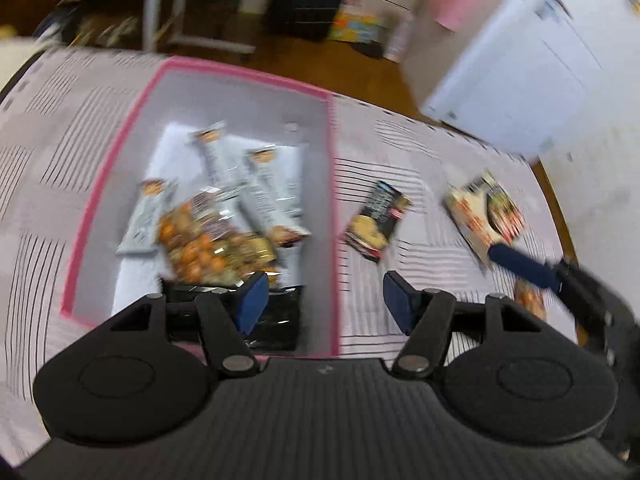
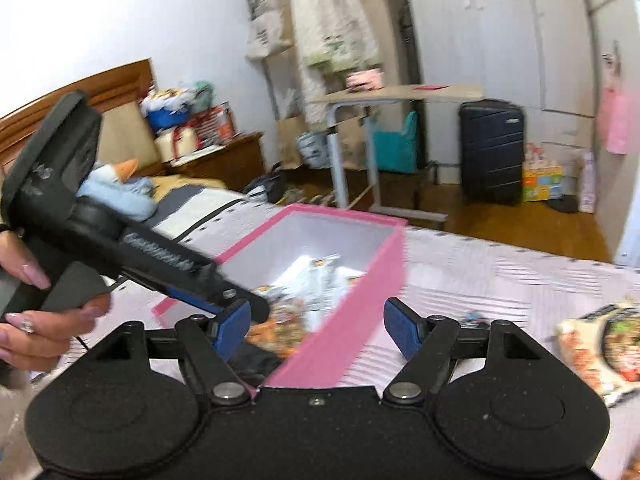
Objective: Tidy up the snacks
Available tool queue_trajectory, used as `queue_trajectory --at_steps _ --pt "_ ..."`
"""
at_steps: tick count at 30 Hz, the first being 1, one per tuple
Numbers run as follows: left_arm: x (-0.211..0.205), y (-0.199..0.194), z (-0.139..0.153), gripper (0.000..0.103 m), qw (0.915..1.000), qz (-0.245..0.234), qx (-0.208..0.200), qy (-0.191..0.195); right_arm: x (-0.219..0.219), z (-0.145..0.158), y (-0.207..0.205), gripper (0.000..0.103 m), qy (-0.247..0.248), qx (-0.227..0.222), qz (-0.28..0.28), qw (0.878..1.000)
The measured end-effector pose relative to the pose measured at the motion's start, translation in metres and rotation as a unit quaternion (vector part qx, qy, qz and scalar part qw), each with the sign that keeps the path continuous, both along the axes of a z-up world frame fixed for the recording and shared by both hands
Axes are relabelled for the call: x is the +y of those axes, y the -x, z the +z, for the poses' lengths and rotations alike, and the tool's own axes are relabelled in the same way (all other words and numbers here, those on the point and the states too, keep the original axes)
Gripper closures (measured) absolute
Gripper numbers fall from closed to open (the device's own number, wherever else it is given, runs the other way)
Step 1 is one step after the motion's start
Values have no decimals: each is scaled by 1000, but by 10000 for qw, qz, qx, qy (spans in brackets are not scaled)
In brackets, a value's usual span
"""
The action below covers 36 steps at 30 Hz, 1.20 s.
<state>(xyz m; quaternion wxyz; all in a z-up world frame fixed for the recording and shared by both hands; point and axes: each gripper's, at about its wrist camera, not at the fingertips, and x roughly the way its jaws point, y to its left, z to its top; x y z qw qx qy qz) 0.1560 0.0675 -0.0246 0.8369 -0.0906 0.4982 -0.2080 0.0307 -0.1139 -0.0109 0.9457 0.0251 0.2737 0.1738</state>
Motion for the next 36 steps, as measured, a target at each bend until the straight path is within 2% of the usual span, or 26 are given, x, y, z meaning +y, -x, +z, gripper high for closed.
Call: queue_trajectory --at_steps 6,10,13,16,18,20,21,22,24,28,29,33,36 --pt "-60 -7 12 44 9954 -875 -217 -325 -40 -17 -11 25 71 111 -376 9992" --pt "-108 -18 -1 51 9836 -1602 -265 -780 -53 -45 -23 29 153 360 -419 9984" --pt "-134 -36 -20 55 9811 -1695 -57 -932 -58 -69 -27 29 234 476 -380 9979" --pt "-156 -52 -30 55 9776 -1781 -266 -1089 -66 -87 -37 30 106 611 -443 9971" --pt "-172 -69 -42 55 9777 -1721 -172 -1189 -67 -96 -45 30 71 684 -425 9967" --pt "-186 -88 -58 55 9776 -1678 49 -1272 -64 -105 -50 35 147 736 -357 9965" --pt "-196 -99 -71 55 9736 -1780 256 -1405 -60 -110 -57 41 235 792 -255 9963" --pt "-202 -108 -82 56 9717 -1736 408 -1551 -57 -113 -62 41 310 833 -182 9959" --pt "-207 -124 -101 56 9727 -1427 617 -1722 -50 -125 -71 41 435 887 -96 9951" --pt "-206 -143 -123 55 9759 -961 762 -1808 -44 -144 -92 41 503 987 -237 9936" --pt "-205 -147 -127 51 9765 -882 827 -1786 -42 -147 -96 41 517 1008 -249 9933" --pt "-195 -156 -131 52 9776 -720 1295 -1495 -43 -152 -92 42 475 990 -302 9935" --pt "-183 -158 -137 53 9713 -652 2134 -820 -54 -151 -84 42 267 1084 -445 9928"
